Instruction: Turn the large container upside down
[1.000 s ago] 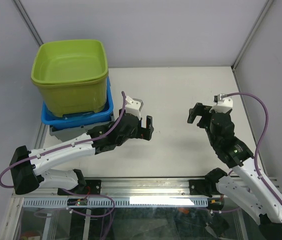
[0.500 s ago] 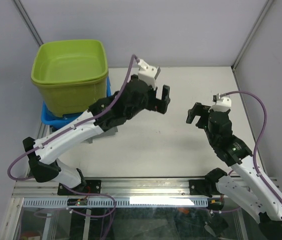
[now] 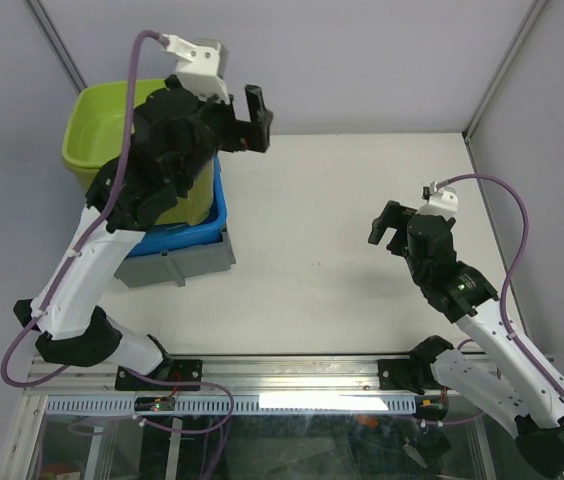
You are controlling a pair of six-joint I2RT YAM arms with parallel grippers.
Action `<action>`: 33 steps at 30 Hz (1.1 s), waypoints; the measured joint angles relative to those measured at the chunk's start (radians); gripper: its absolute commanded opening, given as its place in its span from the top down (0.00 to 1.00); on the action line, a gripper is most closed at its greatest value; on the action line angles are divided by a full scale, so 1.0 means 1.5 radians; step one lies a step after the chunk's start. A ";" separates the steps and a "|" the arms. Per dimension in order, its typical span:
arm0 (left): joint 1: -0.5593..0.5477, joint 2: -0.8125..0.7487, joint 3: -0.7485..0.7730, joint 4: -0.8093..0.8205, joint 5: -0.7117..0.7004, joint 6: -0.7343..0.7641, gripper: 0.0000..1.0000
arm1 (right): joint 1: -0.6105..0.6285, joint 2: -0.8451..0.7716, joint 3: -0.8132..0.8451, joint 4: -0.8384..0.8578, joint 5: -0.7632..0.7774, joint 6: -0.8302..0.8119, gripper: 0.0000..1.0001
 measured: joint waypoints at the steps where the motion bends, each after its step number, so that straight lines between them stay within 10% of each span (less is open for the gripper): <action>1: 0.028 0.000 0.011 -0.013 0.002 0.000 0.01 | 0.000 0.001 0.000 0.000 -0.001 0.002 0.01; 14: 0.215 0.061 0.057 -0.193 0.008 -0.031 0.03 | 0.000 0.004 0.000 0.000 -0.016 0.014 0.01; 33: 0.230 0.092 0.041 -0.249 0.039 -0.044 0.58 | 0.000 0.004 0.000 0.000 -0.033 0.036 0.01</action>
